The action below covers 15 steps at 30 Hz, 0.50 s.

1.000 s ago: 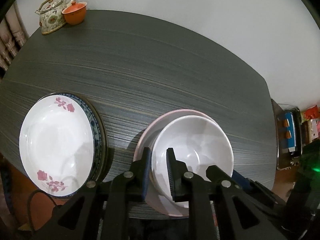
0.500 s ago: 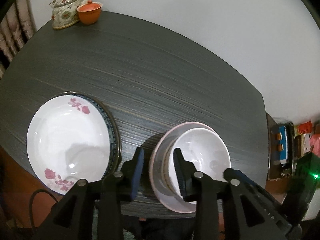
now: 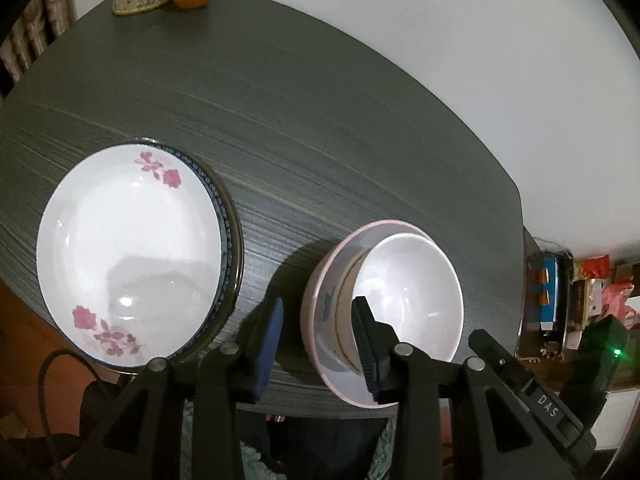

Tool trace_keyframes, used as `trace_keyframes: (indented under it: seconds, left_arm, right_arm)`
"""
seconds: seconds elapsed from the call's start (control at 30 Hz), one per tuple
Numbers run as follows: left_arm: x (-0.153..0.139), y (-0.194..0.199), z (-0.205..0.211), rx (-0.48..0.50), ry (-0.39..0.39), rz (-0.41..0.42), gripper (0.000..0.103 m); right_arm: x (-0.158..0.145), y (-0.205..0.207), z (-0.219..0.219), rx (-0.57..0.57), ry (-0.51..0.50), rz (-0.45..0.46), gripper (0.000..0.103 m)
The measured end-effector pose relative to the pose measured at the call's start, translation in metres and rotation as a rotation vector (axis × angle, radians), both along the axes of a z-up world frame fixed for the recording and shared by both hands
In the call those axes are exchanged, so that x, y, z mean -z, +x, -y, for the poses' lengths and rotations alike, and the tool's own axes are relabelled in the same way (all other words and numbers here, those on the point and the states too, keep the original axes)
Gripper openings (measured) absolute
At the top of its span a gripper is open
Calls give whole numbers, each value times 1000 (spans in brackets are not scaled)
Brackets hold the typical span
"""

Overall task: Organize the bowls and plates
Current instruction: 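Open the right gripper and pull it back from the bowl stack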

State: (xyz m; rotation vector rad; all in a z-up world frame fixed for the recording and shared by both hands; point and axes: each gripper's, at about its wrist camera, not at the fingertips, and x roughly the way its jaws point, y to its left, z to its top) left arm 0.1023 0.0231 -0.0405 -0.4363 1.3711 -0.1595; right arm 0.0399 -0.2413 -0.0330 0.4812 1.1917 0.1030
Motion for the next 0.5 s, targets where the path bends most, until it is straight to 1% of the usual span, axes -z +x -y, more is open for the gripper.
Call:
trace_keyframes:
  seconds: [0.07,0.13,0.2,0.5]
  left_arm:
    - [3,0,1,-1,0,-8,36]
    - [5,-1,3,1,9,-15,39]
    - [5,1,7,2,13,-15,47]
    - [14,2,8,-4,6,-34,51]
  right_arm:
    - [4,-1,3,5,-7,-16,53]
    - [7,-1,4,7,-20,-25,53]
    - [10,-1,5,10,-27,-31,53]
    - [27,4,1,9,-50,-73,56]
